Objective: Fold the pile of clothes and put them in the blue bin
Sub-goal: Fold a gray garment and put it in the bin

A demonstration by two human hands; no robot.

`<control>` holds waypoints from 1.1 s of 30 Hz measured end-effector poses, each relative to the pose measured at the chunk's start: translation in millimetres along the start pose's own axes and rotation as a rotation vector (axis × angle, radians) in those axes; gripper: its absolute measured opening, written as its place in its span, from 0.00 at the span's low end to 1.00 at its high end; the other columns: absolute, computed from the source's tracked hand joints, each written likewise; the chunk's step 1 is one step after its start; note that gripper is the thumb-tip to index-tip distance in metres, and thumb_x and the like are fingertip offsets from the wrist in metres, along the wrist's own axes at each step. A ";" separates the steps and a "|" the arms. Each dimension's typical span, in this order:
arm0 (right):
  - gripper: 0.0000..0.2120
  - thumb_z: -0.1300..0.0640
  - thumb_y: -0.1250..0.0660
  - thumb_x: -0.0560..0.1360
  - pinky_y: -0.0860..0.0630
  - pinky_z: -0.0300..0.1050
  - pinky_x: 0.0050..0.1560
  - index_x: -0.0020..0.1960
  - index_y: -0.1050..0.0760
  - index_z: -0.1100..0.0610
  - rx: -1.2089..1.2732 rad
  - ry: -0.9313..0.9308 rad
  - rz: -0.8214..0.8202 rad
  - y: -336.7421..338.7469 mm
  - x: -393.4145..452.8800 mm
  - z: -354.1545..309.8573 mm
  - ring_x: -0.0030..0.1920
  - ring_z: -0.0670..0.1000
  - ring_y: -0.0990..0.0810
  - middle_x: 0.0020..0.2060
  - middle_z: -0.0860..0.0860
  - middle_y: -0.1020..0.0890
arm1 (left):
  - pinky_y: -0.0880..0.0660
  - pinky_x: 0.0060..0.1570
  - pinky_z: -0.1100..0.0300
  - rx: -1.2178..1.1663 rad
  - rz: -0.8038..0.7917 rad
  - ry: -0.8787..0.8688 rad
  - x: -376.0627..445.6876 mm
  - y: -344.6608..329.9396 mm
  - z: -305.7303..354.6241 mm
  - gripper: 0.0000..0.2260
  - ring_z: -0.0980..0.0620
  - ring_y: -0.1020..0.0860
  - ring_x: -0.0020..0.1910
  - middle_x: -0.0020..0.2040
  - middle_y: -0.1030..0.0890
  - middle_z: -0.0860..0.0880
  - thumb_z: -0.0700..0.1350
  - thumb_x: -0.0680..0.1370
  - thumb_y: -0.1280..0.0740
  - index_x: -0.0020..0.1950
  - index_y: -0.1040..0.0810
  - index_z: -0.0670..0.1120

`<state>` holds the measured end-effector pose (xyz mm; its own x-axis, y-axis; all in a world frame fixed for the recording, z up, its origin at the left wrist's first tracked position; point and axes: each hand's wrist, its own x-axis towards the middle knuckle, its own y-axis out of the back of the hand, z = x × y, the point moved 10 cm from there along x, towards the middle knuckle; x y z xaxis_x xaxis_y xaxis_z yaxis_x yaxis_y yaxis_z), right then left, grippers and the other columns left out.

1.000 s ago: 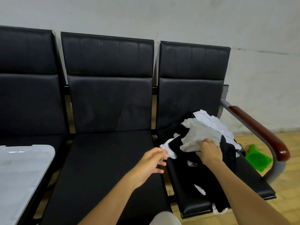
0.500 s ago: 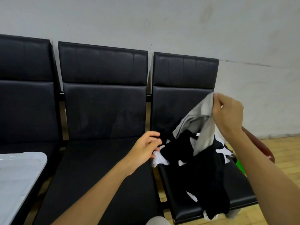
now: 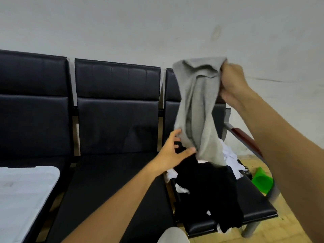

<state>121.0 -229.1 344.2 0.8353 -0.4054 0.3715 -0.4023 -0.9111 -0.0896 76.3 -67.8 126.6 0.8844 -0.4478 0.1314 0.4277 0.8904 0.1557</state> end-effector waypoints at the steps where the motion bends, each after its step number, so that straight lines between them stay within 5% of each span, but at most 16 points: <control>1: 0.12 0.59 0.41 0.82 0.17 0.49 0.48 0.49 0.21 0.62 0.076 -0.046 -0.042 -11.4 -6.9 3.5 0.45 0.53 0.16 0.43 0.56 0.16 | 0.28 0.62 0.61 -0.002 0.002 -0.035 -1.7 3.4 6.3 0.34 0.52 0.29 0.67 0.69 0.32 0.52 0.49 0.76 0.28 0.77 0.42 0.55; 5: 0.12 0.61 0.43 0.84 0.17 0.48 0.46 0.50 0.21 0.63 0.258 -0.187 -0.158 -44.9 -35.9 20.5 0.44 0.52 0.14 0.42 0.55 0.14 | 0.24 0.60 0.62 -0.060 0.028 -0.095 -16.7 23.8 16.7 0.27 0.59 0.27 0.63 0.64 0.28 0.60 0.49 0.78 0.30 0.73 0.38 0.57; 9: 0.11 0.58 0.38 0.82 0.17 0.46 0.44 0.47 0.19 0.61 0.237 -0.261 -0.203 -60.8 -55.4 36.2 0.42 0.52 0.14 0.38 0.53 0.13 | 0.23 0.44 0.65 0.003 0.299 -0.052 -33.1 84.9 5.0 0.20 0.50 0.22 0.47 0.50 0.22 0.42 0.47 0.78 0.30 0.68 0.30 0.49; 11: 0.10 0.56 0.37 0.81 0.18 0.46 0.46 0.47 0.19 0.59 0.137 -0.268 -0.266 -73.5 -67.6 44.3 0.44 0.51 0.15 0.38 0.52 0.13 | 0.23 0.42 0.60 0.062 0.356 -0.056 -41.8 108.3 0.0 0.13 0.47 0.24 0.41 0.43 0.24 0.44 0.47 0.78 0.30 0.61 0.26 0.49; 14: 0.12 0.54 0.37 0.82 0.20 0.44 0.42 0.47 0.19 0.58 0.050 -0.274 -0.409 -102.4 -92.5 51.7 0.43 0.50 0.15 0.38 0.51 0.14 | 0.23 0.48 0.62 0.127 0.413 -0.090 -55.2 132.9 6.2 0.24 0.55 0.23 0.50 0.55 0.26 0.52 0.52 0.76 0.27 0.68 0.32 0.53; 16: 0.12 0.56 0.38 0.81 0.20 0.43 0.40 0.45 0.19 0.59 0.009 -0.265 -0.531 -126.0 -109.7 54.3 0.41 0.49 0.16 0.38 0.52 0.15 | 0.24 0.50 0.66 0.128 0.426 -0.192 -61.6 142.2 25.7 0.23 0.59 0.23 0.56 0.60 0.26 0.55 0.48 0.77 0.29 0.69 0.32 0.52; 19: 0.14 0.52 0.39 0.82 0.22 0.44 0.42 0.48 0.22 0.61 -0.135 -0.213 -0.611 -145.4 -123.1 58.7 0.42 0.51 0.19 0.42 0.56 0.17 | 0.24 0.49 0.68 0.082 0.490 -0.277 -74.4 158.0 49.1 0.09 0.62 0.20 0.51 0.53 0.18 0.52 0.38 0.82 0.37 0.58 0.22 0.49; 24: 0.21 0.47 0.42 0.83 0.32 0.40 0.36 0.45 0.26 0.64 -0.637 0.112 -0.585 -140.0 -121.3 55.4 0.35 0.47 0.28 0.36 0.52 0.24 | 0.24 0.48 0.70 0.215 0.518 -0.235 -94.9 197.2 68.5 0.15 0.64 0.19 0.49 0.50 0.17 0.57 0.35 0.82 0.41 0.55 0.20 0.52; 26: 0.19 0.49 0.41 0.83 0.32 0.39 0.34 0.45 0.25 0.65 -0.660 0.133 -0.605 -138.4 -121.8 59.3 0.33 0.45 0.27 0.34 0.50 0.22 | 0.22 0.48 0.65 0.305 0.525 -0.192 -94.3 211.3 73.1 0.13 0.59 0.19 0.47 0.47 0.16 0.50 0.35 0.82 0.41 0.51 0.18 0.45; 29: 0.13 0.51 0.37 0.81 0.28 0.36 0.33 0.43 0.24 0.58 -0.535 0.115 -0.580 -138.2 -121.3 58.1 0.28 0.41 0.24 0.32 0.49 0.19 | 0.28 0.40 0.55 0.284 0.531 -0.195 -96.3 219.6 86.6 0.15 0.49 0.27 0.37 0.38 0.22 0.37 0.41 0.83 0.40 0.41 0.25 0.32; 33: 0.05 0.52 0.33 0.79 0.25 0.33 0.46 0.53 0.24 0.53 -0.329 0.207 -0.654 -162.3 -147.5 38.6 0.44 0.39 0.18 0.48 0.49 0.16 | 0.43 0.28 0.58 0.403 0.472 -0.146 -91.3 211.3 102.4 0.23 0.55 0.41 0.26 0.25 0.38 0.48 0.44 0.82 0.38 0.28 0.38 0.42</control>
<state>77.5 -24.4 268.3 0.8677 0.2615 0.4227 0.0326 -0.8785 0.4767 66.7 153.0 247.8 0.9138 -0.0468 0.4034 -0.1305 0.9069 0.4007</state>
